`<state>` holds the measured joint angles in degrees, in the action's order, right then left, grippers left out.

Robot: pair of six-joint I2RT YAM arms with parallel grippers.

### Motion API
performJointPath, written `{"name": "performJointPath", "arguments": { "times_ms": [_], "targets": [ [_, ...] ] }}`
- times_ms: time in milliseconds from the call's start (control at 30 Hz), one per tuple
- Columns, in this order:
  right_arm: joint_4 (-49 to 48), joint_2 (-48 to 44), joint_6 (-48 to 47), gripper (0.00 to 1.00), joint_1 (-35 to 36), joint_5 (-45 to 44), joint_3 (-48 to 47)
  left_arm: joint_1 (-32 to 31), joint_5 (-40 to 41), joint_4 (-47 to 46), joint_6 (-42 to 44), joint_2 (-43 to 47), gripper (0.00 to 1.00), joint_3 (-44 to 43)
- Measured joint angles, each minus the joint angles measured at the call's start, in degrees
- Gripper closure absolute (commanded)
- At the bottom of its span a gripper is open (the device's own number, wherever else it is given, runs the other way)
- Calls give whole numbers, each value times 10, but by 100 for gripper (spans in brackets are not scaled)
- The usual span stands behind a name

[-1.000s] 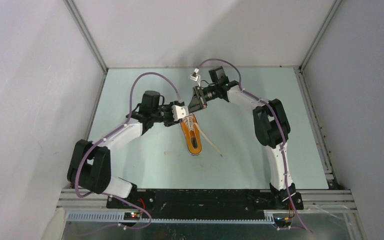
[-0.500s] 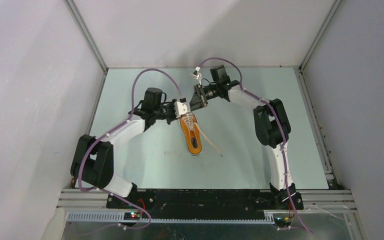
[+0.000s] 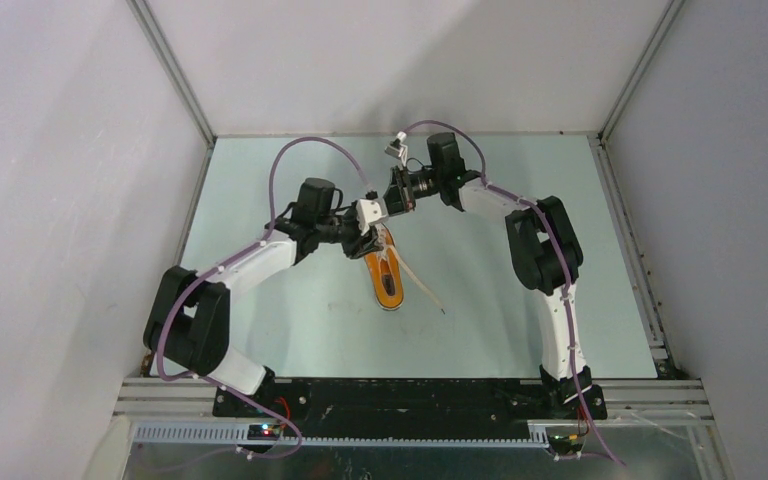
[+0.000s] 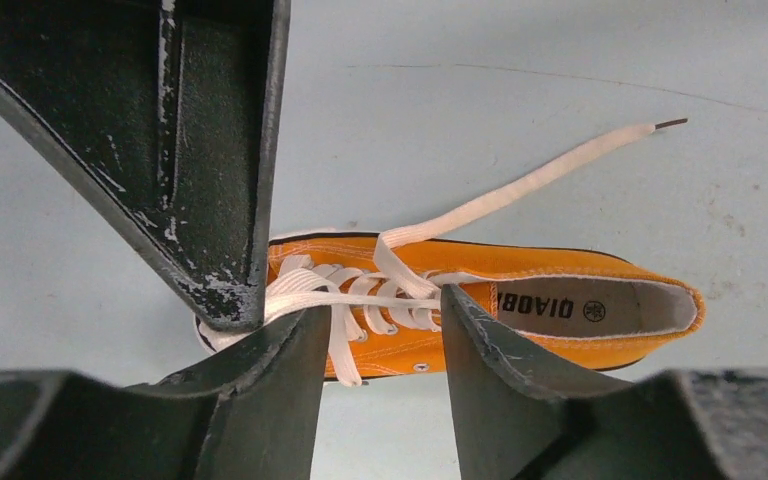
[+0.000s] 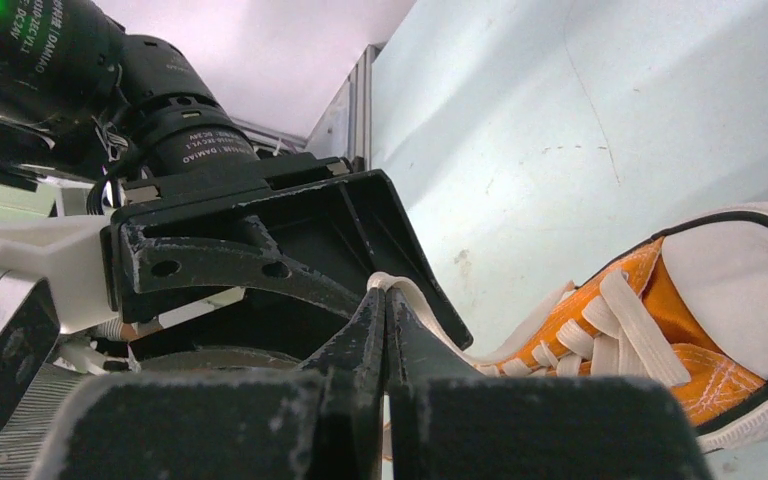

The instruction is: Tie the shoes

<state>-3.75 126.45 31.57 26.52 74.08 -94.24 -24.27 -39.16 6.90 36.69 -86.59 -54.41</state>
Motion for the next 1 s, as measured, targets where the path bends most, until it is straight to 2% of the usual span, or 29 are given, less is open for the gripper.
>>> {"name": "performJointPath", "arguments": {
  "times_ms": [67, 200, 367, 500, 700, 1000],
  "targets": [
    [-25, 0, 26, 100, -1, 0, 6, -1, 0, -4, -11, 0, 44, 0],
    [-50, 0, 52, 100, -1, -2, 7, -1, 5, -22, -29, 0, 47, 12],
    [-49, 0, 55, 100, -1, -2, 7, 2, 45, -55, -95, 1, 45, 42],
    [-42, 0, 55, 100, -2, -1, 7, 29, 49, -82, -160, 1, 43, 49],
    [-26, 0, 44, 100, -7, 2, 7, 81, -7, -94, -198, 8, 41, 50],
    [10, 0, 15, 100, -8, 3, 7, 76, -128, -118, -218, 0, 37, 38]
  ]
}}
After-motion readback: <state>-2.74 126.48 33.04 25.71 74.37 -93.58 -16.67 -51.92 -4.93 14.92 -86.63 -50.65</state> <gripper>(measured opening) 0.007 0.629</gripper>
